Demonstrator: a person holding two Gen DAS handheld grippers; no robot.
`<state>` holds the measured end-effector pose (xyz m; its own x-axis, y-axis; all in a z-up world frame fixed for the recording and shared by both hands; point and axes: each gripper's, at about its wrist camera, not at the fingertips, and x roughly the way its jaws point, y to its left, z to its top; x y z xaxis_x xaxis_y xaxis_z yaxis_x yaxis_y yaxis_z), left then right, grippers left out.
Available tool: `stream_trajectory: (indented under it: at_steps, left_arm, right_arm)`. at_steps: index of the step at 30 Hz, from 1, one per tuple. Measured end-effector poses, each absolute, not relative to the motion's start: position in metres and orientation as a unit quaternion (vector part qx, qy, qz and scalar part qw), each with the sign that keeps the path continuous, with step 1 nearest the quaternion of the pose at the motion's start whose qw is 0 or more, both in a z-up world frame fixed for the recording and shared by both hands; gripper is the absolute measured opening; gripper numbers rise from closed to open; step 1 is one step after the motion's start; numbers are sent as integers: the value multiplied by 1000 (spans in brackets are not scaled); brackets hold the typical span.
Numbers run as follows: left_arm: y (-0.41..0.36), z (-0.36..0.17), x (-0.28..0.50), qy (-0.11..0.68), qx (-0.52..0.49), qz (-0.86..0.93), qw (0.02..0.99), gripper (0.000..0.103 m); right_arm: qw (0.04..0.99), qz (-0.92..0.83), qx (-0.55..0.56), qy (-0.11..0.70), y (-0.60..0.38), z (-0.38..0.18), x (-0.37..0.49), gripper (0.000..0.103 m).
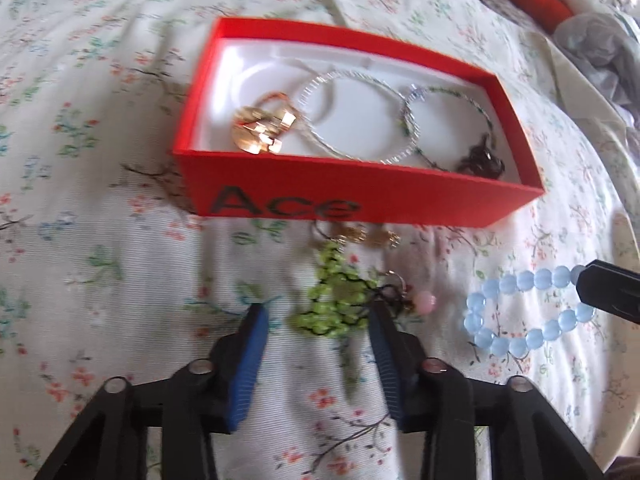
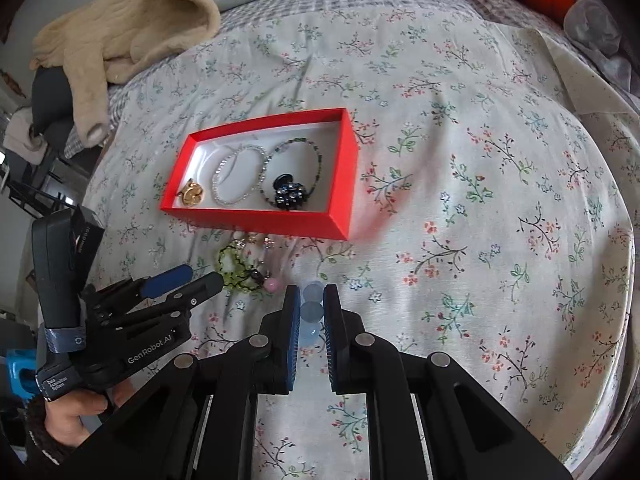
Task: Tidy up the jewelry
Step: 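Grasp the green bead strand with the left gripper while the right gripper lifts the blue bracelet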
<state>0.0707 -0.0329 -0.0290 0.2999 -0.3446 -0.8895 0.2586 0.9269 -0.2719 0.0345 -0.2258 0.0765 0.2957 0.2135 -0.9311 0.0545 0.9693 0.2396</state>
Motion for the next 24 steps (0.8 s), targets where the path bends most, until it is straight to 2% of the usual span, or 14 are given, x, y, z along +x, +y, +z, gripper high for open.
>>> stream_trajectory:
  at_steps: [4,6,9,24]
  left_arm:
    - [-40,-37,75,567,-32,-175,804,24]
    - [-42,-39,77,565,-33,-170,807,12]
    - [-45,-40,77,562,-32,-168,809,7]
    - [-40,-11,70,528,-52,-190,826,4]
  right_arm:
    - [789,37,112,603,-238,65,33,12]
    - [784,30,112,610,-243,60,33,12]
    - [781,23,112,614,-248,55,34,12]
    - [788,19,112,605,-250,62,36,12]
